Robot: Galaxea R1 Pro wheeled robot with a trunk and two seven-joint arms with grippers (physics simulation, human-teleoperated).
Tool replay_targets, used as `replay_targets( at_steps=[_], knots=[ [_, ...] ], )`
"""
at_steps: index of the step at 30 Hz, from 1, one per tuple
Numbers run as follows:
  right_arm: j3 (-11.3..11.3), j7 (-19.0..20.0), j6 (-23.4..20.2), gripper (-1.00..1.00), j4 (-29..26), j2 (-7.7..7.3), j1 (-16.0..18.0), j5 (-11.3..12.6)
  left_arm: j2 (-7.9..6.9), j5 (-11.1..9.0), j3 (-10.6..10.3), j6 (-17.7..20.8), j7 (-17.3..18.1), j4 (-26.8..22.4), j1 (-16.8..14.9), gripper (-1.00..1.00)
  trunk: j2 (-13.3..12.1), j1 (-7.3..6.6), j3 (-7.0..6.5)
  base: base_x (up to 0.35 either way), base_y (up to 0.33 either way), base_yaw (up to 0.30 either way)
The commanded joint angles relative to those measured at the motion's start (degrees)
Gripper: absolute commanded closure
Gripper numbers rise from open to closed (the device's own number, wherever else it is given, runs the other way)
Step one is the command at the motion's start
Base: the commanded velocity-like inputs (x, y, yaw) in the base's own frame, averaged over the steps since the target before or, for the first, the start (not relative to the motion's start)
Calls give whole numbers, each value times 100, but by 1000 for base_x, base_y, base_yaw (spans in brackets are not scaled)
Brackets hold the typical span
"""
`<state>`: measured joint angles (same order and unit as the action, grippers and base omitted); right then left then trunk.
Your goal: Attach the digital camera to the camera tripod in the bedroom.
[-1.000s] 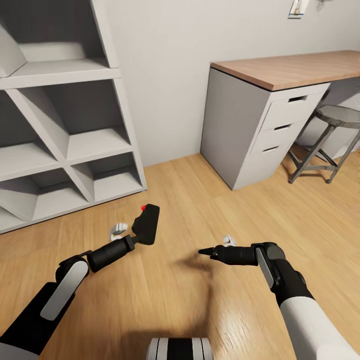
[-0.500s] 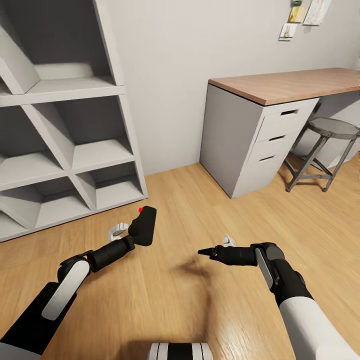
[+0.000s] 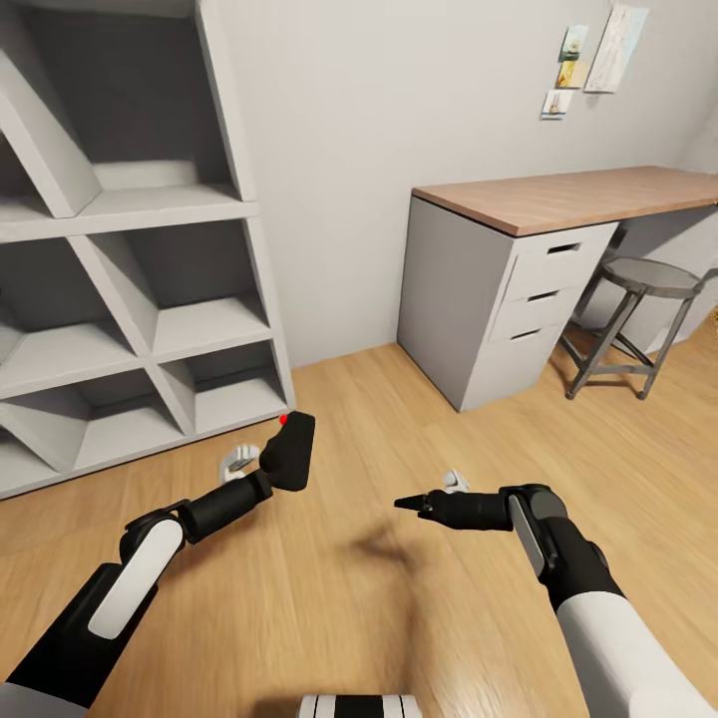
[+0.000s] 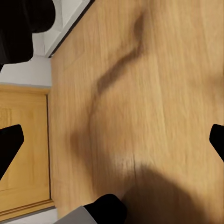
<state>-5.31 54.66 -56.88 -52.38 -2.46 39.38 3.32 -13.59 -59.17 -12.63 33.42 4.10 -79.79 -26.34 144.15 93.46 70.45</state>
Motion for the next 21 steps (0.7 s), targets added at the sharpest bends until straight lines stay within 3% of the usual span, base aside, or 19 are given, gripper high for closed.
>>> replay_targets(
  at_steps=[1,21],
  knots=[
    [-5,-8,-43,-100,-1,3,4,29,-3,3,-2,15,21,-1,-3,100,0,-3,-18,0,0,0],
    [-5,-8,-43,-100,-1,26,2,37,-3,10,-2,8,21,-15,-3,100,-27,-55,-462,0,0,0]
  ],
)
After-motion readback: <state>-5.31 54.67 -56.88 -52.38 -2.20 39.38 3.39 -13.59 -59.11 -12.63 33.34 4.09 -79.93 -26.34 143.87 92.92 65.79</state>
